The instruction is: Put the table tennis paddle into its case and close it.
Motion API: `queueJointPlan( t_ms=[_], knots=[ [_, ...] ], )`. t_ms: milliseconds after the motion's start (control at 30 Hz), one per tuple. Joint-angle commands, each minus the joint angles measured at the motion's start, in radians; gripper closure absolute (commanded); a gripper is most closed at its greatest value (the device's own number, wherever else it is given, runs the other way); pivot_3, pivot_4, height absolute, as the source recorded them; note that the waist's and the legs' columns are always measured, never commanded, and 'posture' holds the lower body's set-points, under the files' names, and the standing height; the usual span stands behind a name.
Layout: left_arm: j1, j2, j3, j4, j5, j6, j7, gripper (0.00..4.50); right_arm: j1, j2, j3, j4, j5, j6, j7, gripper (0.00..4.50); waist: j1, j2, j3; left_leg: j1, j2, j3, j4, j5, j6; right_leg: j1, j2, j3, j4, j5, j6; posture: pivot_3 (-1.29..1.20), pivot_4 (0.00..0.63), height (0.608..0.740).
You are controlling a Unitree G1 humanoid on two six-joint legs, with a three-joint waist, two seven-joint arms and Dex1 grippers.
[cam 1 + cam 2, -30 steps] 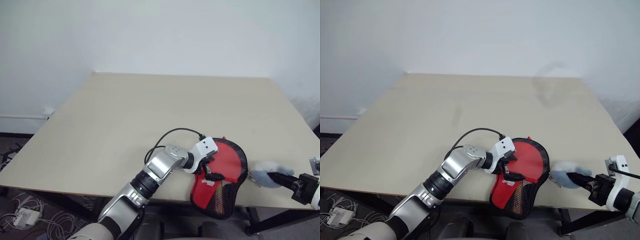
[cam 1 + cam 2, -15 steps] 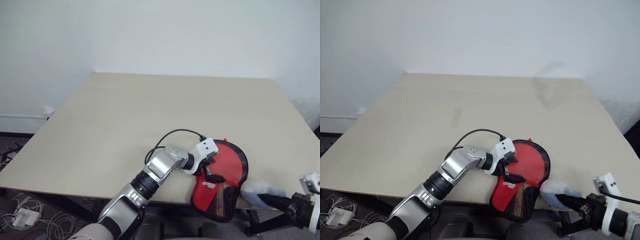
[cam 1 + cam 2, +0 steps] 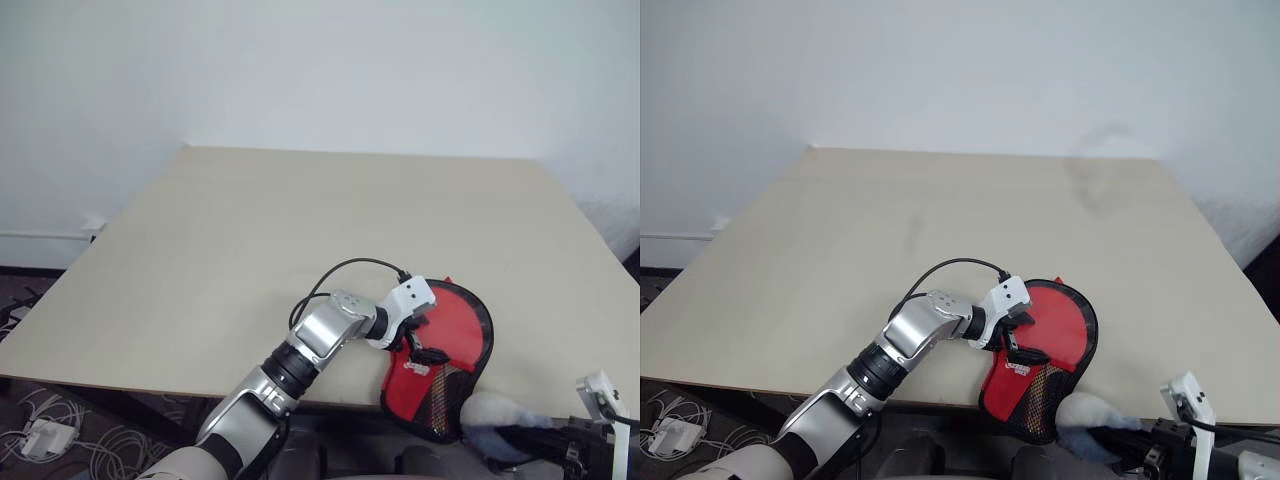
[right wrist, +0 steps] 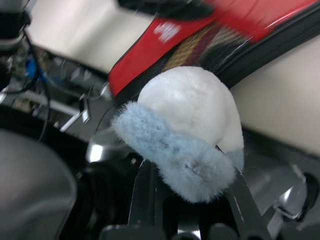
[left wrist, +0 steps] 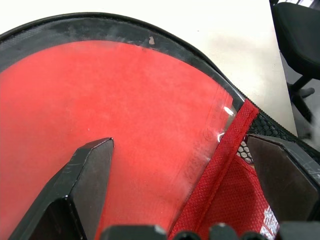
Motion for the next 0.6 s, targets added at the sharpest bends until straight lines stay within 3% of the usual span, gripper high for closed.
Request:
queueJointPlan(
  t_ms=[33,333,600],
  knots=[
    [0.043,0.015,-0.047,0.088,0.020,0.078,0.000,0.00,0.035,-0.013,0.030,-0.096,0.057,0.004,0.022,4.44,0.000,0.000,0.000,0.000,0.000,0.000,0.000,0.000,0.000,0.000,0.000,0.000,0.000,0.000,0.000,0.00,0.000,0.740],
    [0.041,0.005,-0.044,0.095,0.019,0.080,0.002,0.00,0.022,-0.069,0.162,-0.130,0.038,-0.032,0.047,4.44,0.000,-0.001,-0.001,0.000,0.001,-0.001,0.000,0.000,0.000,0.000,-0.001,-0.003,-0.001,0.000,0.000,0.00,0.000,0.740],
    [0.043,0.015,-0.040,0.088,0.020,0.083,0.002,0.00,-0.057,-0.098,0.261,-0.042,-0.035,-0.101,0.056,4.45,-0.001,-0.003,-0.001,0.000,0.001,-0.001,0.000,0.000,0.000,0.001,-0.001,-0.004,-0.002,0.000,0.000,0.00,0.000,0.740]
  ],
)
